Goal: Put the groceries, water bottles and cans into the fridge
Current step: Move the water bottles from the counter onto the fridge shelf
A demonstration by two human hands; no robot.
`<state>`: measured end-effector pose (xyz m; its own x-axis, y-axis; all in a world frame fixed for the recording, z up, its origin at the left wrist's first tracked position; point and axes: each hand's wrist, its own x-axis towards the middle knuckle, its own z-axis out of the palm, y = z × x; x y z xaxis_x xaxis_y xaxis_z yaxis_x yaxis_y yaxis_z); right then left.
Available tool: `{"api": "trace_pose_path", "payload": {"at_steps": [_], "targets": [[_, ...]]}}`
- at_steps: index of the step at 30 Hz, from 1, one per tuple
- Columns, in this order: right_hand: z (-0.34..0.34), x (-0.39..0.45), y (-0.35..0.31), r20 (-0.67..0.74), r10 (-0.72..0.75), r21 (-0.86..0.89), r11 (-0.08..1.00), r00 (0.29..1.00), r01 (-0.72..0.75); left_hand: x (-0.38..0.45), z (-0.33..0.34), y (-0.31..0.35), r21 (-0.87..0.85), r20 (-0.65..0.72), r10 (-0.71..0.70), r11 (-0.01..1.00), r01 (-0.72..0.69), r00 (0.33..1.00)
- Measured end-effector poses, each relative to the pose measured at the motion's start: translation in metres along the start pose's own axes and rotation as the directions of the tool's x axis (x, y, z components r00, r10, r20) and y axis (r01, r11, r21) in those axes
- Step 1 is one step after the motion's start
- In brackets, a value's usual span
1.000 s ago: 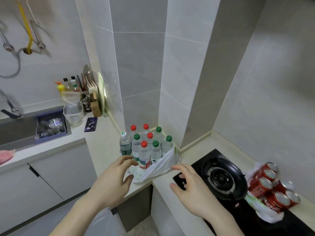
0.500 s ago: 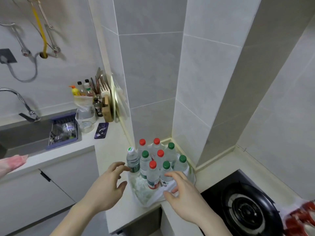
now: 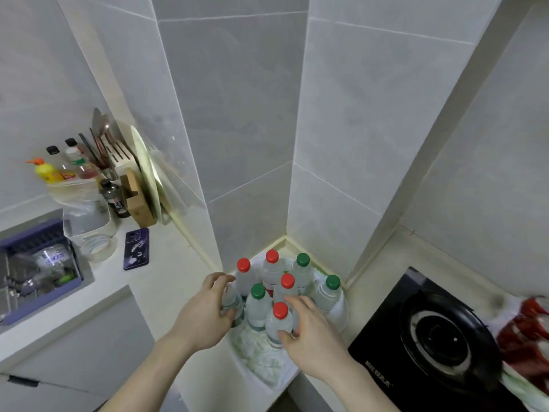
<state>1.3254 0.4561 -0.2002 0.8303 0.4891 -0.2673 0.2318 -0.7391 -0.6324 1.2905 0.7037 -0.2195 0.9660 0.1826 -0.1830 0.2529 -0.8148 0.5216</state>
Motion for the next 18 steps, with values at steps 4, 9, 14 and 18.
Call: {"api": "trace_pose_path", "payload": {"at_steps": [4, 9, 14, 18], "targets": [[0.022, 0.011, -0.009, -0.035, 0.073, -0.036, 0.997, 0.997, -0.074, 0.012, 0.005, -0.022, -0.031, 0.040, 0.058, 0.998, -0.057, 0.998], [0.038, 0.015, -0.019, -0.116, 0.129, 0.024, 0.992, 0.985, -0.128, 0.024, 0.006, -0.034, -0.084, 0.038, 0.112, 0.991, -0.108, 0.993], [0.053, 0.022, -0.020, -0.256, 0.196, 0.061, 0.981, 0.947, -0.186, 0.033, 0.003, -0.039, -0.131, 0.021, 0.141, 0.982, -0.137, 0.990], [0.059, 0.023, -0.020, -0.300, 0.213, 0.062, 0.977, 0.930, -0.204, 0.032, -0.003, -0.044, -0.148, 0.035, 0.126, 0.982, -0.119, 0.991]]}}
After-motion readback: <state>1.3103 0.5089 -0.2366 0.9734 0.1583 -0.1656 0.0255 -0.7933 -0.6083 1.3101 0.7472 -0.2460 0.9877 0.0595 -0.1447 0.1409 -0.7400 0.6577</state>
